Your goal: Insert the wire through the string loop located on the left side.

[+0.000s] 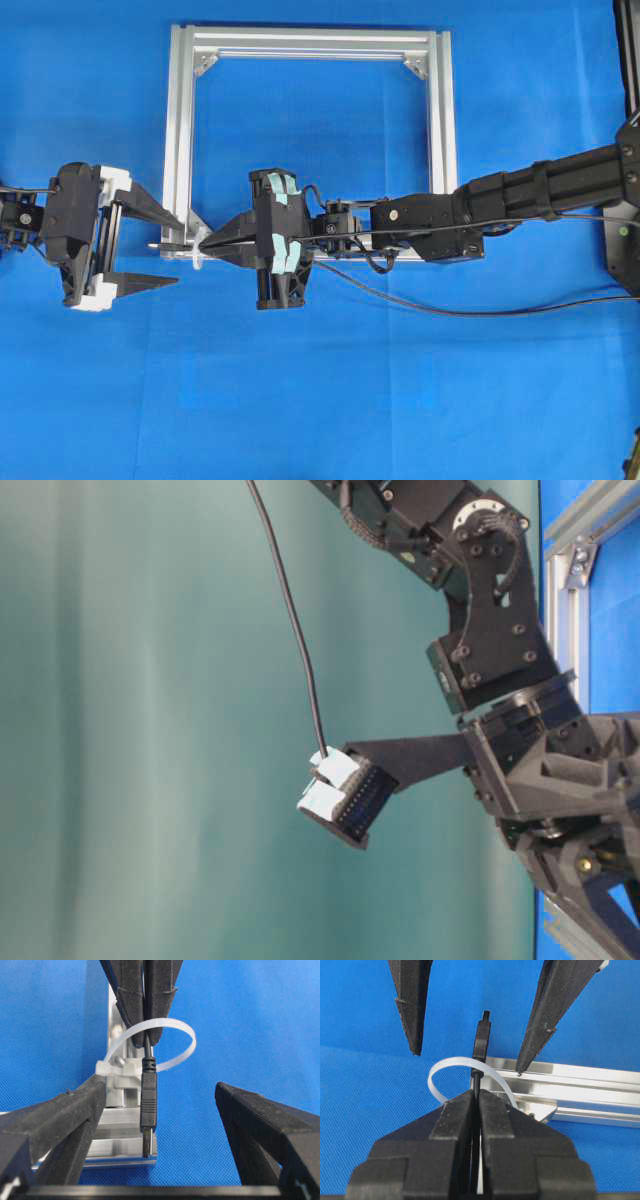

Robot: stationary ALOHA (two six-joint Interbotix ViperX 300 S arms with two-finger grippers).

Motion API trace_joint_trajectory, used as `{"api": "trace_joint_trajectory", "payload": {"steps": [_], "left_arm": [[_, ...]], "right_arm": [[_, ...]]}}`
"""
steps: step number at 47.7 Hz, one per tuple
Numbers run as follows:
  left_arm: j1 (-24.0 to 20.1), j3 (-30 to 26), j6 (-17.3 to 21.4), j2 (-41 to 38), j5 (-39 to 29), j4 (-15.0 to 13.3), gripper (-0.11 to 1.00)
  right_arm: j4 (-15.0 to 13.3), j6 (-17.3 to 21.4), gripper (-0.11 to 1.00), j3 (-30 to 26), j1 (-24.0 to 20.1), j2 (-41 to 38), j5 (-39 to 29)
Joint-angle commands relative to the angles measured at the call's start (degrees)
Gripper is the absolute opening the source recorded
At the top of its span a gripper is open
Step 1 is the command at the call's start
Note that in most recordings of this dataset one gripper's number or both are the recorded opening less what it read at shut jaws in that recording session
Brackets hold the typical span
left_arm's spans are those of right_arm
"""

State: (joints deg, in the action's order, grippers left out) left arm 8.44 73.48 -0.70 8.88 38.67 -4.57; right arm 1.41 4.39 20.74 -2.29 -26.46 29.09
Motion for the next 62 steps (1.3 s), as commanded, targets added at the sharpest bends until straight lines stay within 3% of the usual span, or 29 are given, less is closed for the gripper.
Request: {"api": "trace_joint_trajectory", "payload": {"steps": [1, 11, 15, 17, 26, 29, 62], "left_arm": [[-0.09, -0.62, 0.00, 0.35, 0.18, 0.09, 0.89], [-0.26, -0.70, 0.09, 0.44, 0.26, 0.09, 0.88], [-0.26, -1.23, 0.00, 0.26, 0.26, 0.09, 0.82], [-0.26, -1.41, -0.09, 0.18, 0.18, 0.09, 0.75], [-0.26, -1.93, 0.00, 0.09, 0.18, 0.09, 0.18], [-0.26, -1.85, 0.00, 0.09, 0.18, 0.09, 0.07], [-0.26, -1.49, 0.00, 0.26, -0.53, 0.09, 0.08]], "right_arm": [[0.00, 0.00, 0.00, -0.79, 0.18, 1.32, 0.35], [0.09, 0.00, 0.00, -0.79, 0.18, 1.32, 0.35], [0.09, 0.00, 0.00, -0.79, 0.18, 1.32, 0.26], [0.09, 0.00, 0.00, -0.79, 0.18, 1.32, 0.35], [0.09, 0.00, 0.00, -0.79, 0.18, 1.32, 0.26], [0.09, 0.00, 0.00, -0.79, 0.18, 1.32, 0.35], [0.09, 0.26, 0.00, -0.79, 0.18, 1.32, -0.53]]}}
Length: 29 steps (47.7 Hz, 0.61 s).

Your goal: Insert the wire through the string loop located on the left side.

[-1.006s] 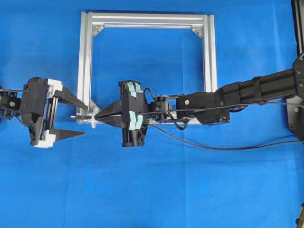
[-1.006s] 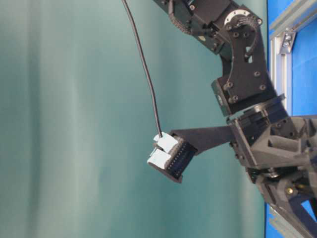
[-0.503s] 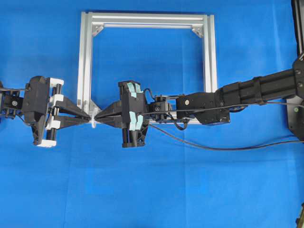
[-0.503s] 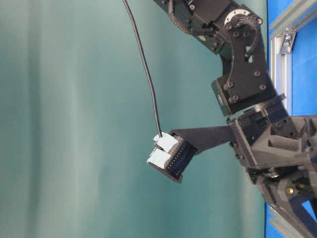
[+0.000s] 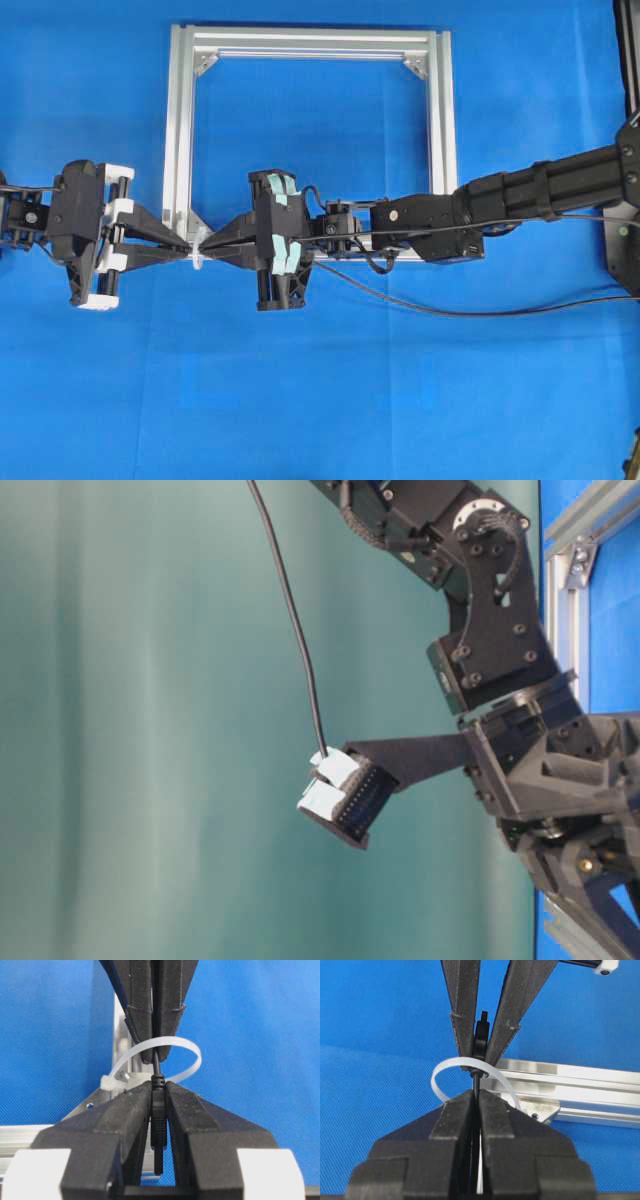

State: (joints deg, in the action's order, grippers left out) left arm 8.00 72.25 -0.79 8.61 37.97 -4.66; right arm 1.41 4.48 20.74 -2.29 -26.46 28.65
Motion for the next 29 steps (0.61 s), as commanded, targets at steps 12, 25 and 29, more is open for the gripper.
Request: {"api": "trace_joint_trajectory", "payload": {"steps": [12, 25, 29], "left_arm": [[0.18, -0.26, 0.09, 0.53, -0.09, 0.18, 0.08], [0.18, -0.26, 0.09, 0.62, -0.09, 0.18, 0.08], [0.18, -0.09, 0.18, 0.88, -0.44, 0.18, 0.08]], "right_arm": [[0.79, 0.70, 0.43, -0.79, 0.18, 1.32, -0.18], [2.37, 0.70, 0.95, -0.70, 0.18, 1.41, -0.09], [2.37, 0.62, 0.96, -0.70, 0.18, 1.41, -0.09]]}}
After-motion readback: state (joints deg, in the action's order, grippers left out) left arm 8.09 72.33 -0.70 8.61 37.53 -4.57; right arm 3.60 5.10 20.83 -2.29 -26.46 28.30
